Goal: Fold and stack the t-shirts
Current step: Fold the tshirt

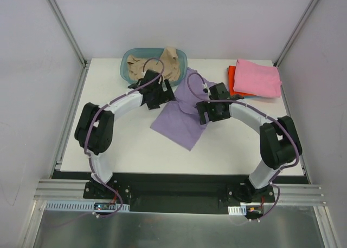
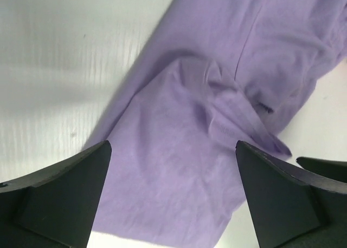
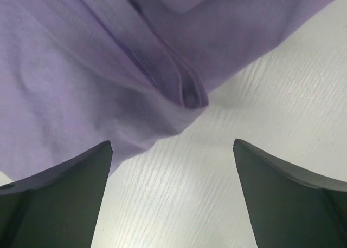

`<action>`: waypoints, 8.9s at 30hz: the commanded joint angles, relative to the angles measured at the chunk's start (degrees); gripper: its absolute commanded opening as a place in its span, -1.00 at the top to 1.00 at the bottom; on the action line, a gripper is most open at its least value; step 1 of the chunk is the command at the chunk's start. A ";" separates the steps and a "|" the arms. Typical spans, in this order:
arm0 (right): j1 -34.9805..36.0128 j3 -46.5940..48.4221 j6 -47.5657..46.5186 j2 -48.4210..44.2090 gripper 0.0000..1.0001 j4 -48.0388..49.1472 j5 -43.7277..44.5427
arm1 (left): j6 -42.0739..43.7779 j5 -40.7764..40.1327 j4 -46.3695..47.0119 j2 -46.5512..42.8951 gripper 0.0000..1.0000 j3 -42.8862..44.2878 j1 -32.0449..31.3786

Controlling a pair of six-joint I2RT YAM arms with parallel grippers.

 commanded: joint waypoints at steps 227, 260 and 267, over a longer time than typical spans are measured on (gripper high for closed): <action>1.20 -4.72 18.53 -7.36 0.99 5.84 -8.12 | -6.83 -0.49 0.93 -22.34 1.00 -25.55 -10.08; 5.85 3.72 -2.20 -12.98 -0.11 0.38 -12.82 | -2.44 2.49 -0.21 -33.41 -0.26 -32.85 3.17; 16.03 13.71 -1.87 -1.07 -0.11 2.76 -16.37 | -1.82 8.90 4.26 -33.96 0.07 -37.42 10.82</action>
